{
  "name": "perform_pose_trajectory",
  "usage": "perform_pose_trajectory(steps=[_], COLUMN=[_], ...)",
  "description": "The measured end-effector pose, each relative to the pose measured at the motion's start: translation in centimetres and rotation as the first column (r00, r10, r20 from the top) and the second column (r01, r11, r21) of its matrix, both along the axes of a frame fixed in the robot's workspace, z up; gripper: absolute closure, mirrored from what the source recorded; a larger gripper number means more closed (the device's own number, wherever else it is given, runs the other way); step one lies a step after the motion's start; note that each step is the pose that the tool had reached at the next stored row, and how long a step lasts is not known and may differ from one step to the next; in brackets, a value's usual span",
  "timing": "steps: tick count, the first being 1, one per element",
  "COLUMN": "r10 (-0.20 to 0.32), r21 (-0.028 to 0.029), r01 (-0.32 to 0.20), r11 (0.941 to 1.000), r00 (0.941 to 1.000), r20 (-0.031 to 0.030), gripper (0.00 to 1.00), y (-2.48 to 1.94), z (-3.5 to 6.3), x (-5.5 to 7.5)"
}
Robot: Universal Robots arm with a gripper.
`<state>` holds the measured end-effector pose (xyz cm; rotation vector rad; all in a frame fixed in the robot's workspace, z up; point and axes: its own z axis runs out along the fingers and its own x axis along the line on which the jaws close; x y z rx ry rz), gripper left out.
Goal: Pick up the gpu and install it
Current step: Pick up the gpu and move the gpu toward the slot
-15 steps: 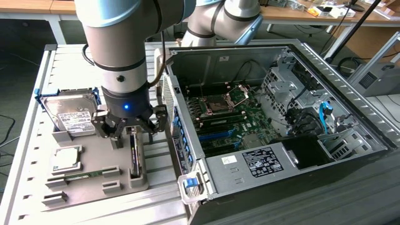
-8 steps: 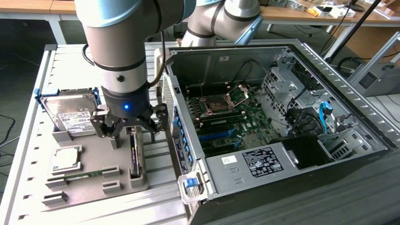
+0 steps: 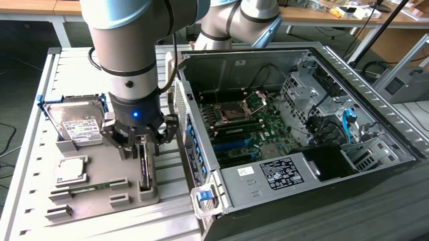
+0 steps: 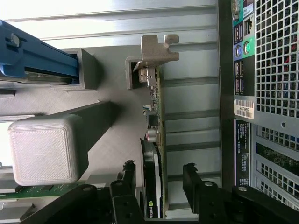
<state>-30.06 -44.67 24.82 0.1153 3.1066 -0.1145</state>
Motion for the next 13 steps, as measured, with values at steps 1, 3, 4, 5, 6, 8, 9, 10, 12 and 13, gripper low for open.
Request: perform_pose_trajectory(steps=[1,3,4,5,6,8,9,10,12,13], r10=[0.000,0.000,0.000,0.000,0.000,0.000,0.000,0.000,0.000,0.000], r21=[0.0000,0.0000,-0.0001,0.0000,0.0000,0.0000,0.0000,0.0000,0.0000,0.0000], r01=[0.000,0.000,0.000,0.000,0.000,0.000,0.000,0.000,0.000,0.000], r11=[1.0000,1.0000,1.0000,1.0000,1.0000,1.0000,1.0000,1.0000,1.0000,1.0000], r00=[1.0000,1.0000,1.0000,1.0000,1.0000,1.0000,1.0000,1.0000,1.0000,1.0000], r20=[-0.0001,-0.0001,-0.0001,0.0000,0.0000,0.0000,-0.0001,-0.0001,-0.0001,-0.0001], gripper=[0.53,0.65,0.71,0.73,0.73,0.73,0.73,0.73,0.73,0.73], y=[0.00,0.00,0.00,0.00,0.00,0.00,0.00,0.00,0.00,0.00], z=[0.00,0.00,0.00,0.00,0.00,0.00,0.00,0.00,0.00,0.00], x=[0.00,0.00,0.00,0.00,0.00,0.00,0.00,0.00,0.00,0.00])
